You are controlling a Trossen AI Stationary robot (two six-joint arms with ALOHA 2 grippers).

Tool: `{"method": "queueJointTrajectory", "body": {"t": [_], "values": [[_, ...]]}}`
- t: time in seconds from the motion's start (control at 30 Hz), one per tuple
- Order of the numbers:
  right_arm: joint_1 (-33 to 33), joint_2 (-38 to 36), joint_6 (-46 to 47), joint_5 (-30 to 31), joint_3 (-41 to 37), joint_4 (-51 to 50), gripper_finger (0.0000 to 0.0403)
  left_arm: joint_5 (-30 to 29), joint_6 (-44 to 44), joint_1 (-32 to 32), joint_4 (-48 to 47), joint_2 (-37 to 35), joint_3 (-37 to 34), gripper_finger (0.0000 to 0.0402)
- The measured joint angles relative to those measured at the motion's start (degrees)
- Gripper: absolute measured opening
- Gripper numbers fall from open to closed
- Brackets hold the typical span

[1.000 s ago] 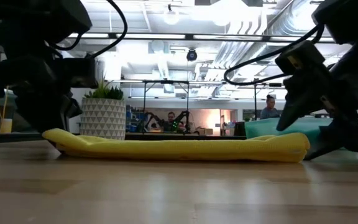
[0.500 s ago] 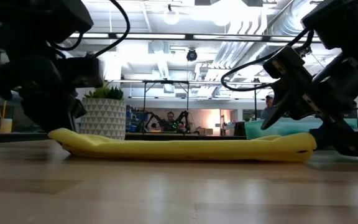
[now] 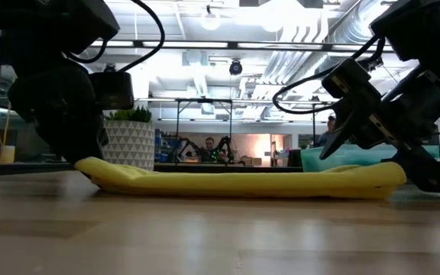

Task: Fold microfiber towels
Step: Fold the yellow microfiber cloth

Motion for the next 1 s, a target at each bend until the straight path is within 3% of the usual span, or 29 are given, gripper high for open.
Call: {"method": "queueJointTrajectory", "body": {"t": [0.13,0.37,0.63,0.8,1.0], "values": [[0.0,0.07,0.04,-0.12,-0.02,-0.2,0.0203,-0.03,0.34,-0.22,-0.67,0.08,0.62,0.0],[-0.08,-2.09,-3.92,-3.35,-0.07,-3.46,0.002,-2.01,10.46,0.43,-9.31,-7.01,6.15,0.0],[-0.44,-15.53,-6.49,-4.28,-0.26,-25.22,0.0005,-4.92,16.6,2.3,-11.51,-10.54,8.17,0.0],[-0.42,-25.32,-7.0,-3.79,-0.26,-35.8,0.0003,-2.76,16.59,2.75,-3.52,-5.41,8.21,0.0],[-0.42,-31.96,-6.92,-3.26,-0.15,-39.66,0.0001,-1.59,14.99,2.24,2.74,4.17,10.75,0.0]]}}
